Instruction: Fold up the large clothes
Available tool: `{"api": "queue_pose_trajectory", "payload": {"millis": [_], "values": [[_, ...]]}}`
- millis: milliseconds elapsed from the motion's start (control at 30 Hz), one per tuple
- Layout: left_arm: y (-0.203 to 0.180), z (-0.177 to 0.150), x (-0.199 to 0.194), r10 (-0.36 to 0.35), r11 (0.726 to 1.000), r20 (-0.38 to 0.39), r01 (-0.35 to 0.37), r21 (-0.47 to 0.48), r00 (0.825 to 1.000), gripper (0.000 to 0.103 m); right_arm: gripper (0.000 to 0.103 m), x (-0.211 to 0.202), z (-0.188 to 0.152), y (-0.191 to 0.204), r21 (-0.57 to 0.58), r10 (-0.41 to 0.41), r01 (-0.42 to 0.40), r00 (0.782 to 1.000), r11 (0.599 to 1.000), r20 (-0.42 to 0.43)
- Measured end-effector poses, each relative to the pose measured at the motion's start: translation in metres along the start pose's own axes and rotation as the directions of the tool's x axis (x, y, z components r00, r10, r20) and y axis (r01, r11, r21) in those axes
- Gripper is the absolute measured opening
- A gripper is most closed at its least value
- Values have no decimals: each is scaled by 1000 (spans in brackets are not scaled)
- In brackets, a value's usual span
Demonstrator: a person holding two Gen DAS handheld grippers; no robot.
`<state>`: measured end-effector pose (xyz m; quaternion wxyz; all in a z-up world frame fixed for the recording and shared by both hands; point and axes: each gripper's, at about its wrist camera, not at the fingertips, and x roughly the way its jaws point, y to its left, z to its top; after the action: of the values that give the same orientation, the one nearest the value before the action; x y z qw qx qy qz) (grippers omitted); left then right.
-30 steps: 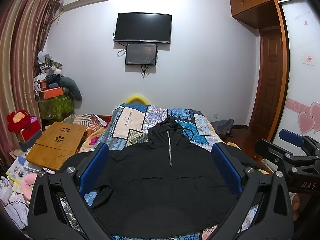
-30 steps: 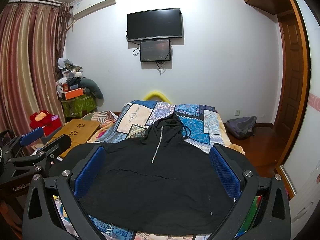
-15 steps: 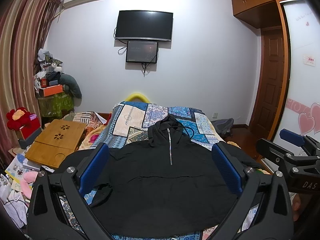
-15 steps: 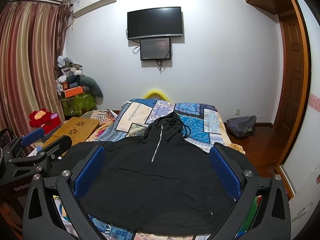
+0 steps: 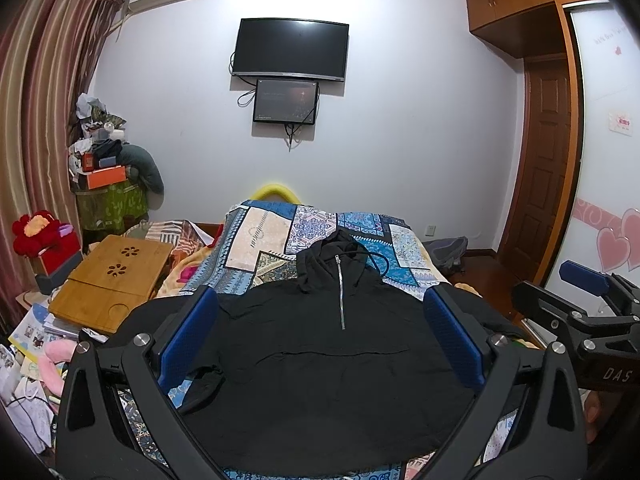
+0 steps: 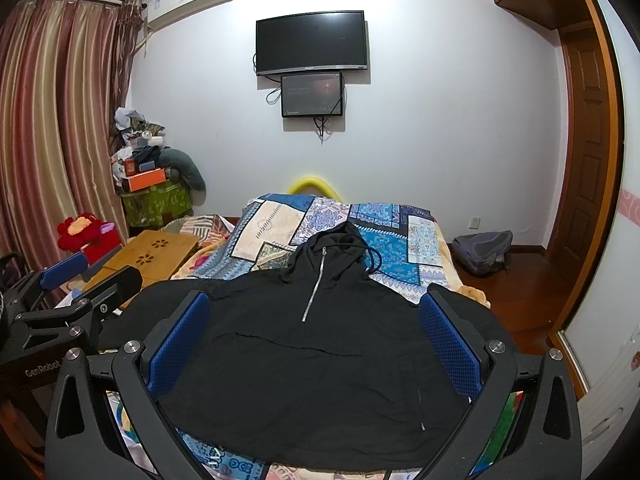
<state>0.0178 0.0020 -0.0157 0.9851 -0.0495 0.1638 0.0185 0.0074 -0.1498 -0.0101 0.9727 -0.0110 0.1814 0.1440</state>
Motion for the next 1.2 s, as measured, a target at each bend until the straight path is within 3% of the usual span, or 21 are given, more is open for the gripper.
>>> {"api": "queue_pose_trajectory", "payload": {"millis": [400,667,800,967,1200], "values": [[16,0,15,21,1000,-25,-21,-22,999,103,103,16,1,-6,2,-3,3,1000,1000,-30],[83,8,44,152,980,-53,-158,-123,987,103,103,42,3,-14,6,-20,20,998,1000,-63],[131,-1,64,273,944,-106,-288,-161,956,103,103,60,2,-17,11,-19,20,996,1000,-88],[192,-31,95,387,867,-239,-440,-234,891,103,103,86,1,-19,-1,-32,32,992,999,-125],[271,-97,125,283,780,-436,-470,-414,854,103,103,130,-7,-18,-41,-69,62,975,997,-213]]}}
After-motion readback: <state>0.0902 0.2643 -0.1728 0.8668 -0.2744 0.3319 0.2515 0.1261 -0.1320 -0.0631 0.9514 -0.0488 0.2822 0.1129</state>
